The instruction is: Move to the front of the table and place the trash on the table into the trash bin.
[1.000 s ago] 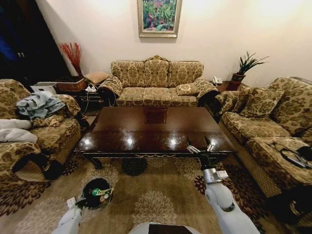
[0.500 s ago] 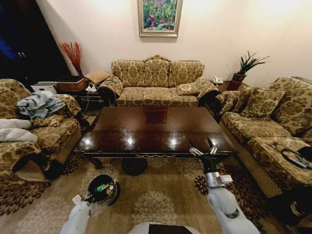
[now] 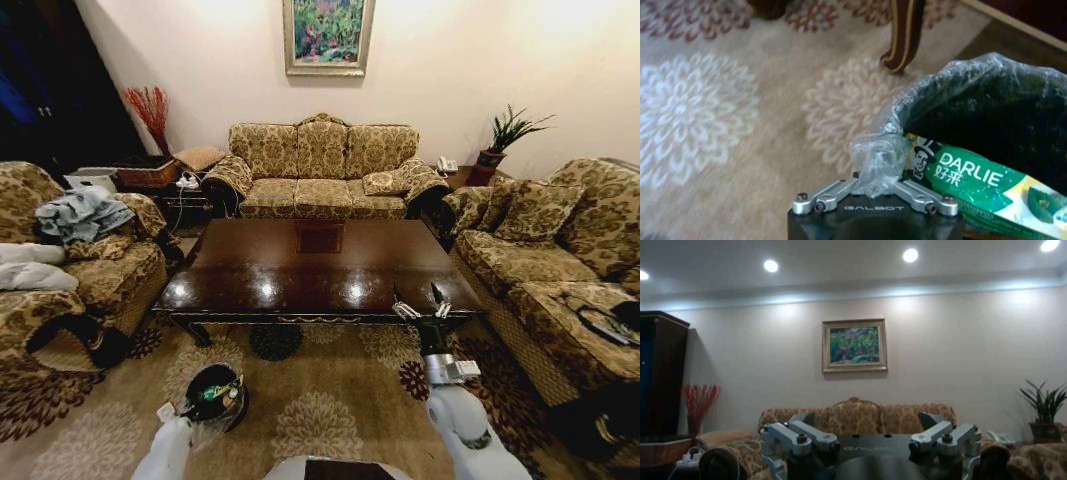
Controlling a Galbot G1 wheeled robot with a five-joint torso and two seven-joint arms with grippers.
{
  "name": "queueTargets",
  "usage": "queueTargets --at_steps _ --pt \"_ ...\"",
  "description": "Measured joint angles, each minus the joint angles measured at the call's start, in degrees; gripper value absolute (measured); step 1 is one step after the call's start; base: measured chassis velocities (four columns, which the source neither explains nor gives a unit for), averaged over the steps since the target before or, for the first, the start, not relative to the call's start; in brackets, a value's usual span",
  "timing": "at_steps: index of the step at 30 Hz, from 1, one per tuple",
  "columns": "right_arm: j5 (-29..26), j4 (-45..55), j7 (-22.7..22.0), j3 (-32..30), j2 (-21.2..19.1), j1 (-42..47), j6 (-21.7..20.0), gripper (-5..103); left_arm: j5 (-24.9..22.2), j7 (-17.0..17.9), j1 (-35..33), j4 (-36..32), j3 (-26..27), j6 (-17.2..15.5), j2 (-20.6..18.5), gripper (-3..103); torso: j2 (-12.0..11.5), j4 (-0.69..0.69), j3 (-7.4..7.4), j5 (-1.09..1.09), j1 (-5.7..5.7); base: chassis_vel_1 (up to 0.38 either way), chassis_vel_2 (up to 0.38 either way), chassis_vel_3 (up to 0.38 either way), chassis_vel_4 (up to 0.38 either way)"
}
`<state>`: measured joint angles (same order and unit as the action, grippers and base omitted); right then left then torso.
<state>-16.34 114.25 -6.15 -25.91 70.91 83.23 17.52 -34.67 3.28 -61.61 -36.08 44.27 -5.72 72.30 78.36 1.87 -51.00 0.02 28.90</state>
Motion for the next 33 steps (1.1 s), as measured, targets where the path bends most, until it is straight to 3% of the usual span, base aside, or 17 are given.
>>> queueTargets --at_steps 14,27,33 --pt "0.3 0.5 0.2 0.0 -0.1 0.9 0.0 100 3.8 -1.7 0.1 -0.2 -0.6 3.5 0.5 0 -0.2 -0.01 0.12 -0.02 -0.09 0.000 0.000 0.000 0.000" --pt "0.4 1.1 0.1 -0.1 0.1 1.7 0.1 100 5.0 -1.9 1.0 1.6 -0.3 3.9 0.3 0 -4.5 -0.01 2.41 -0.01 -2.07 0.000 0.000 0.000 0.000" --pt "0.4 2.0 -0.1 -0.8 -0.5 2.8 0.1 100 3.9 -1.3 3.4 4.5 0.2 2.2 0.3 0 -6.9 -0.01 3.75 -0.02 -3.18 0.006 0.014 0.005 0.027"
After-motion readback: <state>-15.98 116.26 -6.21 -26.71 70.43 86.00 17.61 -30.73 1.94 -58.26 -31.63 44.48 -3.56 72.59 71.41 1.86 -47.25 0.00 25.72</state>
